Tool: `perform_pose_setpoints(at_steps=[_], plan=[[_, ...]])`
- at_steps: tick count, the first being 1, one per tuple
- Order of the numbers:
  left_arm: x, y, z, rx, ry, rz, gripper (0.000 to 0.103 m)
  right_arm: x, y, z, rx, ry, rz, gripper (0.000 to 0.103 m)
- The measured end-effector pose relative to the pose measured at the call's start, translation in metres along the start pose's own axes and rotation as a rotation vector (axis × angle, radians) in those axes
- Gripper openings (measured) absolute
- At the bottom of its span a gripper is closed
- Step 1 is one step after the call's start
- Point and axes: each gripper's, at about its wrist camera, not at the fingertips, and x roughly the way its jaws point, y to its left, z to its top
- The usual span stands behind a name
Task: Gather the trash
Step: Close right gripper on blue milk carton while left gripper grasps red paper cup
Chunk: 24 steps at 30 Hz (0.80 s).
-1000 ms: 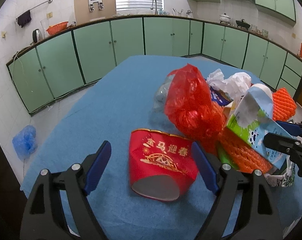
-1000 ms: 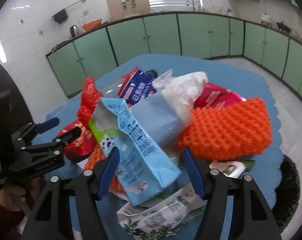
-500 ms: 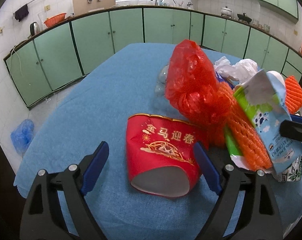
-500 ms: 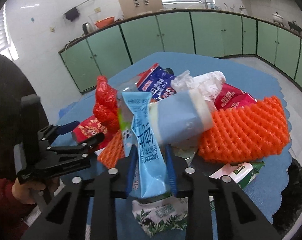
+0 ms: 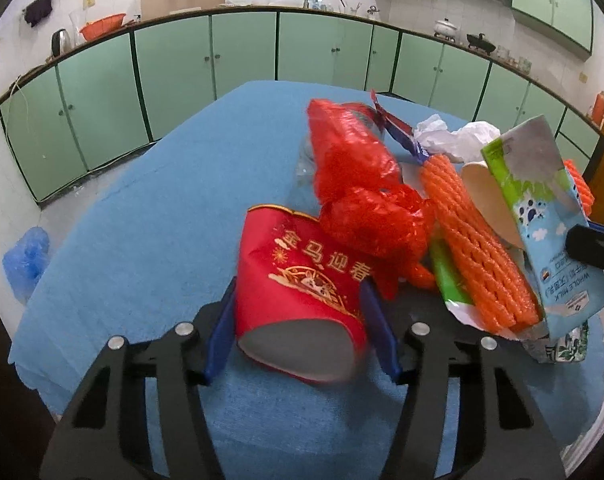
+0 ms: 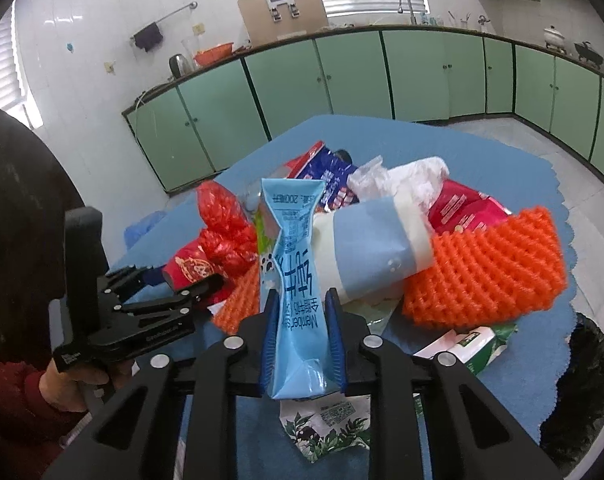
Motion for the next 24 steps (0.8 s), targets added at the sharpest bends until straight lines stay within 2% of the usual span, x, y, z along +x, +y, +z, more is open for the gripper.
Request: perform_pose_setpoints(at_steps=[5,9,11,13,16,20,24], plan=[[-0.009,0.002,0.001,-0.019,-0.029,0.004,0.049,-0.003,0.0,-0.001,0.0,-0.012,-0.038,0.023],[-0.028,0.001,0.007,-0.027,-0.095,0.031,0.048,-0.009,0.002,0.003,0.009,-0.029,-0.045,0.024],[-0.034,-0.001,0.01,-0.02,-0.122,0.038,0.048,-0.009,0.004,0.004,-0.009,-0.029,-0.08,0.024],[-0.032,-0.007,0.01,-0.001,-0.116,0.038,0.048,-0.004,0.005,0.003,-0.023,-0.006,-0.093,0.024],[-0.023,-0.012,0.005,0.017,-0.066,0.022,0.048,0.005,0.008,-0.003,-0.037,0.037,-0.088,0.025],[-0.011,-0.011,0.003,0.041,-0.025,0.022,0.048,0.01,0.01,-0.008,-0.042,0.052,-0.091,0.025],[-0.008,-0.003,0.003,-0.007,-0.015,-0.002,0.047,0.006,0.009,-0.007,-0.031,0.035,-0.074,0.023]])
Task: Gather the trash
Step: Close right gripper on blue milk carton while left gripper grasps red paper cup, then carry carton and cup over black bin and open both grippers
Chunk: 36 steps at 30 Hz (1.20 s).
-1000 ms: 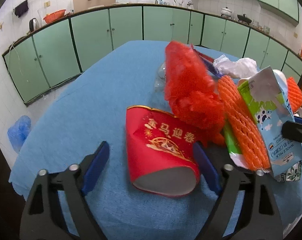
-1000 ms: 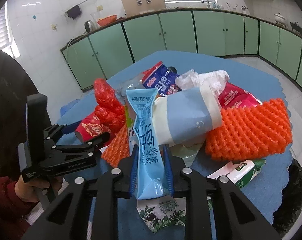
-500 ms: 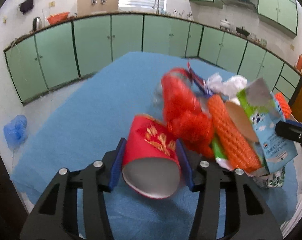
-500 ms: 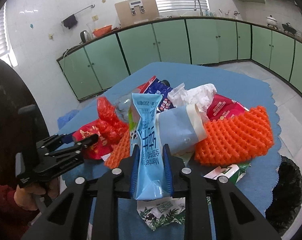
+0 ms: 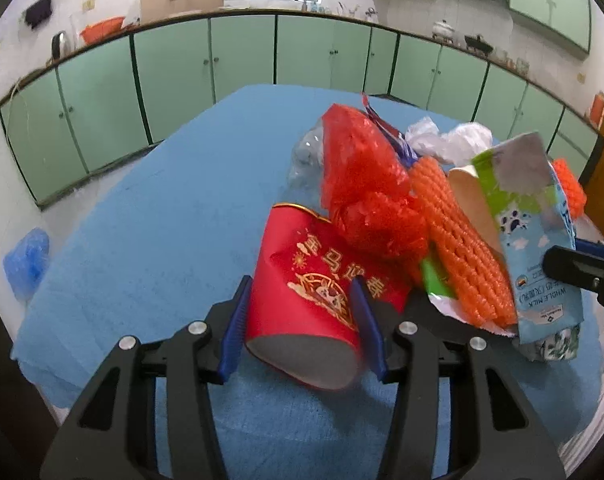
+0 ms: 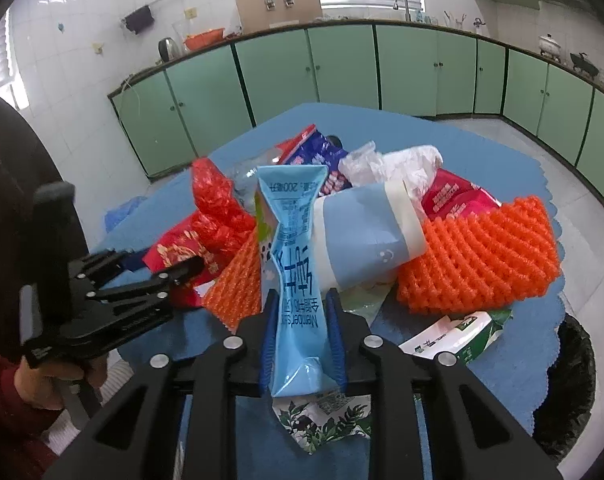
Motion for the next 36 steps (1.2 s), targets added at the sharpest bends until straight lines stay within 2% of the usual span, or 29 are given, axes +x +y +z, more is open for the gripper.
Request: perform_pose_setpoints(at_steps=[13,14,15,18,20,22,26,28,30,32,36], plan=[[-0.072,0.003,0.023,-0.027,-0.214,0.02,0.046,-0.049,-0.003,0.016,0.04,-0.159,0.037,0.023],[-0.078,0.001,0.026,-0.026,-0.232,0.018,0.046,-0.054,-0.003,0.019,0.043,-0.173,0.035,0.019],[-0.083,-0.001,0.029,-0.026,-0.249,0.016,0.046,-0.057,-0.004,0.02,0.045,-0.184,0.034,0.0],[-0.097,-0.009,0.041,-0.004,-0.3,0.003,0.046,-0.069,-0.014,0.025,0.084,-0.204,0.036,0.0],[-0.098,-0.015,0.045,0.01,-0.312,-0.001,0.046,-0.068,-0.022,0.025,0.088,-0.187,-0.004,0.0],[-0.091,-0.019,0.044,0.013,-0.292,-0.01,0.046,-0.061,-0.031,0.02,0.104,-0.15,-0.027,0.0],[-0.075,-0.019,0.031,0.012,-0.233,-0.015,0.046,-0.057,-0.035,0.005,0.121,-0.124,0.005,0.0],[-0.075,-0.021,0.025,0.026,-0.225,-0.007,0.046,-0.06,-0.03,-0.002,0.113,-0.116,0.019,0.006],[-0.077,-0.02,0.023,0.03,-0.223,-0.009,0.046,-0.06,-0.022,-0.007,0.095,-0.099,0.041,0.029],[-0.078,-0.022,0.019,0.038,-0.219,-0.009,0.046,-0.057,-0.013,-0.012,0.073,-0.081,0.046,0.043],[-0.08,-0.023,0.01,0.045,-0.214,-0.01,0.046,-0.048,0.002,-0.02,0.05,-0.033,0.079,0.044]])
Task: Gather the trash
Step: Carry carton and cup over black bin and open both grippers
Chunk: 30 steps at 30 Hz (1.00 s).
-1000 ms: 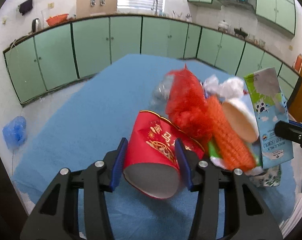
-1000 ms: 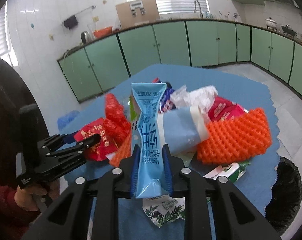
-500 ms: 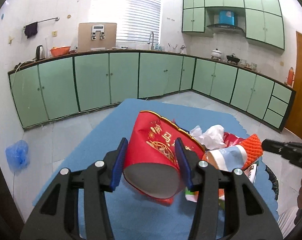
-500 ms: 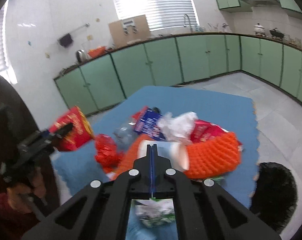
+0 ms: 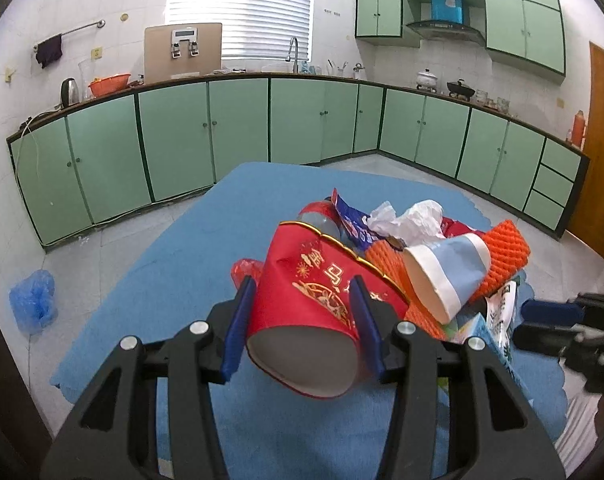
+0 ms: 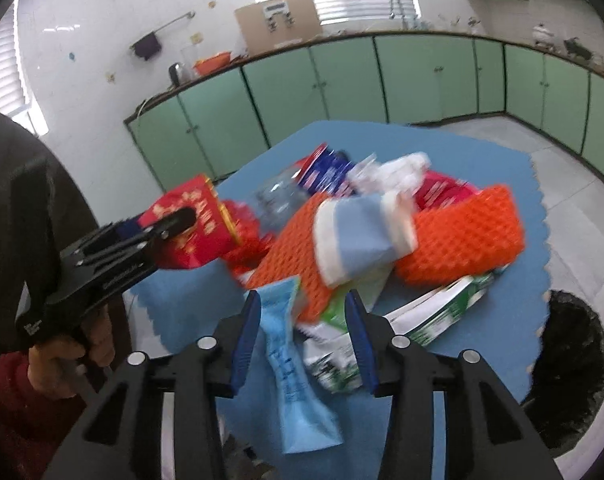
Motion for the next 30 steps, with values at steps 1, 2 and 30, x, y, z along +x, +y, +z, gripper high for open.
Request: perform_pose_setpoints(at_steps=[1,2,30], plan=[[0.0,0.001,-0.002,-0.003,0.005,-0.004,0.046,0.004,0.003,-0.002,-0.008,0.012,-0.001,0.044],[-0.001,0.002,-0.003,-0.007,0.01,-0.007,0.046,0.008,0.006,-0.005,-0.023,0.03,-0.006,0.044],[-0.011,-0.086,0.036,0.087,-0.107,-0.276,0.046,-0.1,-0.054,0.025,0.098,-0.179,-0.229,0.013]])
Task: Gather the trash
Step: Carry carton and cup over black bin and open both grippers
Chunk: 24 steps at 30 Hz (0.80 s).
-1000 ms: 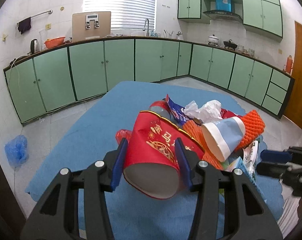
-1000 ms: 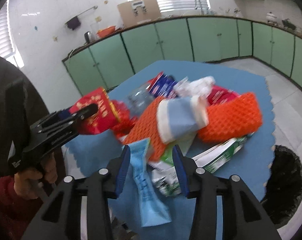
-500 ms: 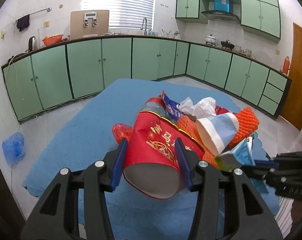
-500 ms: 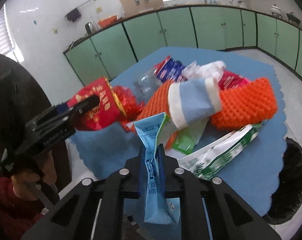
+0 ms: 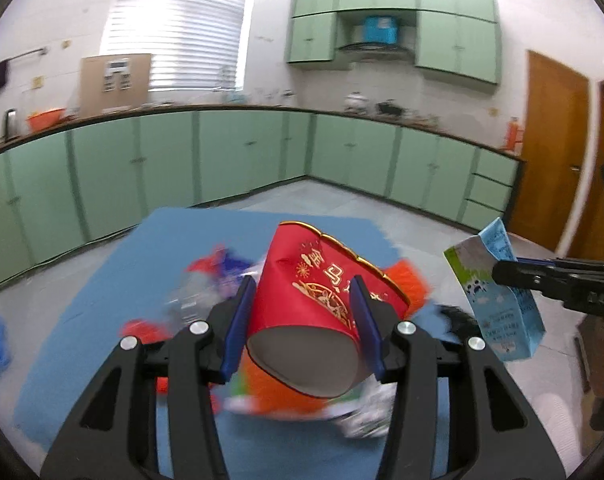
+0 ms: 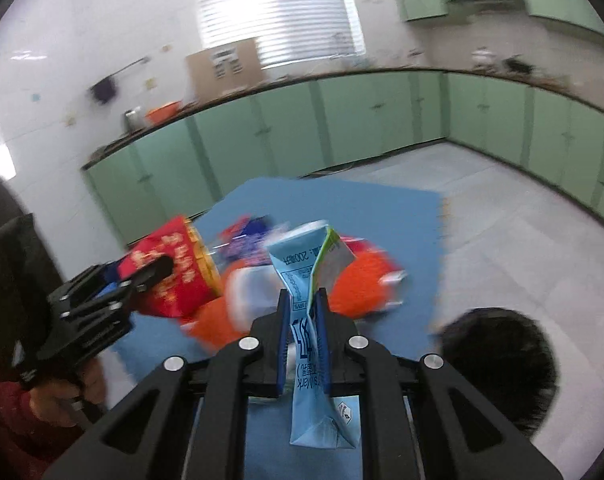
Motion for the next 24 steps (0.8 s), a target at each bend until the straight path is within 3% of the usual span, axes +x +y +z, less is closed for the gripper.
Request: perform_pose_setpoints(at_steps=[6,10,15,22,23,24], plan=[[0.052,-0.079,0.007,0.06,0.012,-0.177,0.046,-0.023,-0.083,-0.009,0.123,-0.023,-0.185,0.013],[0.091,-0.128,0.002,0.083,0.043,-0.251,0.046,-0.024,-0.133,-0.023,0.199,-0.011,-0.274,0.013],[0.148,-0.183,-0.011,0.102,0.104,-0.318,0.046,-0.02,-0.193,-0.037,0.293,-0.011,-0.342,0.013],[0.212,-0.226,-0.034,0.117,0.22,-0.367,0.048,-0.003,-0.249,-0.055,0.352,0.023,-0.386,0.014],[0.22,-0.231,-0.037,0.119,0.236,-0.371,0.049,0.0,-0.257,-0.057,0.362,0.03,-0.399,0.015],[0.223,-0.232,-0.039,0.117,0.245,-0.374,0.058,0.003,-0.264,-0.059,0.369,0.035,-0.408,0.017]])
